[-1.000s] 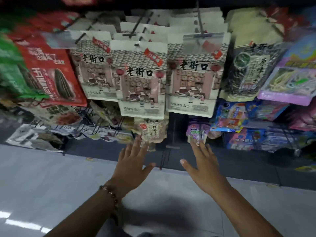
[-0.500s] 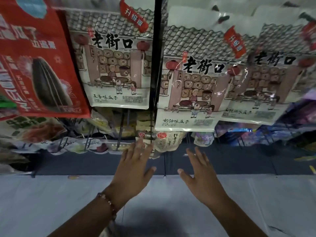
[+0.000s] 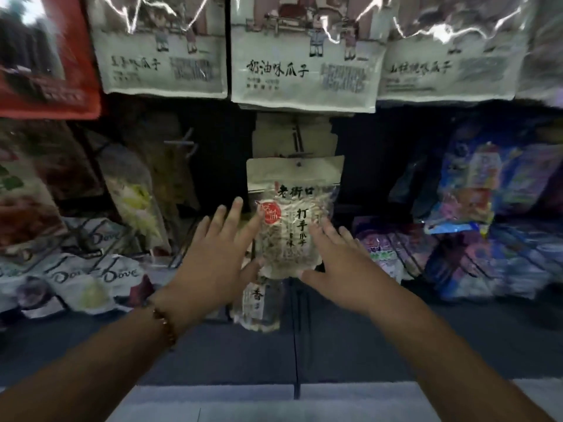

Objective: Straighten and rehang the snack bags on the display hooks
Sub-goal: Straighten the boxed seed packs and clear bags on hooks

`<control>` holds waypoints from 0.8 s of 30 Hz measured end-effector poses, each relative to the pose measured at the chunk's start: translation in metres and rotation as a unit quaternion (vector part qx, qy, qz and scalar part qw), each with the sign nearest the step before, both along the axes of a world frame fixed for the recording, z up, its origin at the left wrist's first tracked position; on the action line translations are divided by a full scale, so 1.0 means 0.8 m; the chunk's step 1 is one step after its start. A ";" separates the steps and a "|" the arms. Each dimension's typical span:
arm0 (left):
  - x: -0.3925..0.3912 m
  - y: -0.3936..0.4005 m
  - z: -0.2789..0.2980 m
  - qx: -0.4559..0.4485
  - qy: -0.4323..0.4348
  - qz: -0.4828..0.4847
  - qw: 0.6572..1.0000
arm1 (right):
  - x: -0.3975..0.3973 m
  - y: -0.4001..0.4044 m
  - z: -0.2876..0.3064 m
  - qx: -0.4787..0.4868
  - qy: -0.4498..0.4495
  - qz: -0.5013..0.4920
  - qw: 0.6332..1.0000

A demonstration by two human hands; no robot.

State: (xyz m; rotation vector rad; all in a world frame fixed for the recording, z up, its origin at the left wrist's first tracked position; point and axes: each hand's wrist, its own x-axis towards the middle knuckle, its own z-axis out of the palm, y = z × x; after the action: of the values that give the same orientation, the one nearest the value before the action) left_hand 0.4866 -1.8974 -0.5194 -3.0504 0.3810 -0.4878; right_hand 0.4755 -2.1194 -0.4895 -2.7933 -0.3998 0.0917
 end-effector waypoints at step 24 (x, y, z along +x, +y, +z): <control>-0.092 -0.014 0.040 0.013 0.001 -0.003 1.000 | -0.092 0.009 0.014 0.033 -0.075 -0.036 0.996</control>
State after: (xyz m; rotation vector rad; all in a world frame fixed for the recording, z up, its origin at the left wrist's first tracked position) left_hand 0.4128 -1.9086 -0.4871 -3.0256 0.3922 -0.4756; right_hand 0.4022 -2.1121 -0.4785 -2.7547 -0.3299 -0.1455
